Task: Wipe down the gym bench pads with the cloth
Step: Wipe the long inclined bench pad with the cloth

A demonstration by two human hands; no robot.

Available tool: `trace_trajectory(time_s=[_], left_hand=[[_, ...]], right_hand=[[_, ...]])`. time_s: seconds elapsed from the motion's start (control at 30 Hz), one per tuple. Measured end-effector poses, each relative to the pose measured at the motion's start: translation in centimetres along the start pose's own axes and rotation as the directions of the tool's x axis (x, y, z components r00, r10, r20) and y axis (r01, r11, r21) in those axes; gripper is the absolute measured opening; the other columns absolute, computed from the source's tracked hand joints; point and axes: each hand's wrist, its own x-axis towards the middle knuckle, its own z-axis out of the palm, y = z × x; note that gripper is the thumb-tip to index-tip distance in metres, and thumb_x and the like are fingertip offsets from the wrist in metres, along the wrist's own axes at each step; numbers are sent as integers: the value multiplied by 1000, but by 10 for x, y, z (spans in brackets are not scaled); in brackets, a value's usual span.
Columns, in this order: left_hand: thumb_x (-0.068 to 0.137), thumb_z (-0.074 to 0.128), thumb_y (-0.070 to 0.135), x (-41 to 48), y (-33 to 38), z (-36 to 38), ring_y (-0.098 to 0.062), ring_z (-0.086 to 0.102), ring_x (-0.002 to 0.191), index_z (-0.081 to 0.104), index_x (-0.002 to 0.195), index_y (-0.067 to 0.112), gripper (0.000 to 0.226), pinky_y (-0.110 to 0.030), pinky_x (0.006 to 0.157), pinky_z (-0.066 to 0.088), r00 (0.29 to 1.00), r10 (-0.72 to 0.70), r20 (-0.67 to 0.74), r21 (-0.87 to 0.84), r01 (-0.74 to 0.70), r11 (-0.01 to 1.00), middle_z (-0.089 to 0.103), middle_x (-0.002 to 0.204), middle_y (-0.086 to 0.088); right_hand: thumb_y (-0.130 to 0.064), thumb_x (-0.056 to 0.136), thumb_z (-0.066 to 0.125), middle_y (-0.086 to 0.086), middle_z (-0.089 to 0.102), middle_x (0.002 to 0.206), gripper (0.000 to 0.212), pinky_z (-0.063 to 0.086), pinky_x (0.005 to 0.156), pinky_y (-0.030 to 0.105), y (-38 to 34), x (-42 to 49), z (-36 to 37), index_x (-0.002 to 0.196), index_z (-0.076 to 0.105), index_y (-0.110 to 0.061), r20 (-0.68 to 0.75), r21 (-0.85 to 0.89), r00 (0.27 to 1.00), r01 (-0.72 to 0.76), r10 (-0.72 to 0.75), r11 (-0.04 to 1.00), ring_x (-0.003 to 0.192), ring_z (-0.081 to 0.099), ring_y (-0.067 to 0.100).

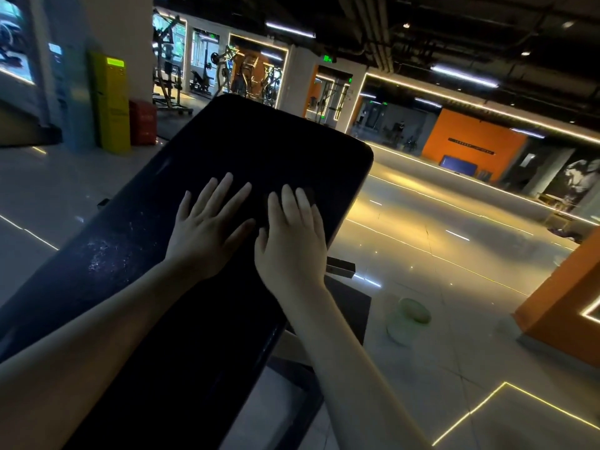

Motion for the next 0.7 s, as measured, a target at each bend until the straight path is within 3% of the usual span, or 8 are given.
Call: trace_trajectory(time_s=[0.13,0.5,0.7], left_hand=[[83,2,70,0,3,-2,-11,-14,150,2,154,42,77,-40,121,-10,1000,-10,3,9,10,1000,-9,164,9],[84,0,69,2,3,2,-10,-15,150,0,154,45,74,-40,122,-9,999,-38,-5,51,38,998,-11,164,11],[83,-1,63,0,7,-1,-11,-11,151,2,156,38,77,-39,123,-7,998,-60,-13,24,60,998,-7,165,8]], right_hand=[[-37,101,38,7,13,163,60,-6,119,35,2,-6,0,154,21,-13,6,9,999,47,-47,999,151,1,22],[-29,105,29,8,7,163,54,1,122,41,-4,138,-1,154,18,-12,106,-157,994,53,-36,986,150,-2,25],[-28,104,30,7,8,163,55,3,122,40,-8,112,-7,155,15,-12,157,-118,985,87,-68,989,150,1,23]])
